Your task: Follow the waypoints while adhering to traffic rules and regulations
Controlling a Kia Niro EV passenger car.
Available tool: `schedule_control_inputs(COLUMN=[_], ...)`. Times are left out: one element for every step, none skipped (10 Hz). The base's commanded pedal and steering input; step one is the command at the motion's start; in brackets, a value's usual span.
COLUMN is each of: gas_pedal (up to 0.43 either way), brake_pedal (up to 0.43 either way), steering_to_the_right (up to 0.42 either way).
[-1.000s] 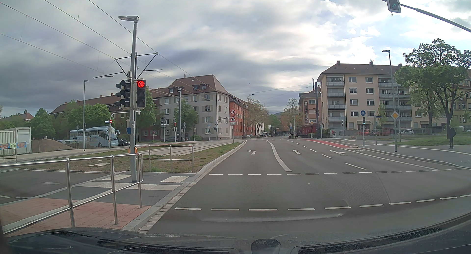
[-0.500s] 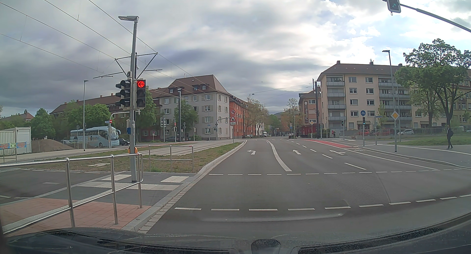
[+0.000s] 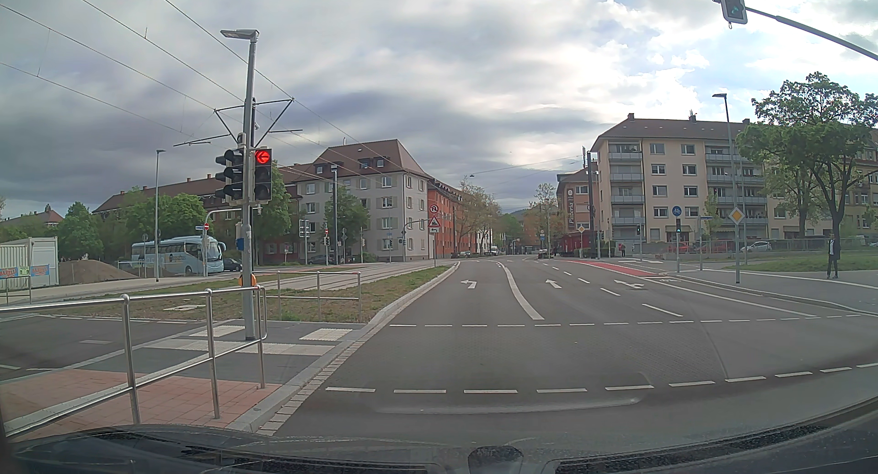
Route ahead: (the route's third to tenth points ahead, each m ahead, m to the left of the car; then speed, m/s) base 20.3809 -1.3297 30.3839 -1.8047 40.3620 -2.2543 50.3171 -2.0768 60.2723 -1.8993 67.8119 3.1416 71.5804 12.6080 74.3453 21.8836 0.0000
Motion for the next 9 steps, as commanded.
schedule_control_inputs(gas_pedal=[0.000, 0.000, 0.000, 0.000, 0.000, 0.000, 0.000, 0.000, 0.000], brake_pedal=[0.256, 0.250, 0.250, 0.256, 0.250, 0.256, 0.256, 0.256, 0.256], steering_to_the_right=[0.000, 0.000, 0.000, 0.000, 0.000, 0.000, 0.000, 0.000, 0.000])
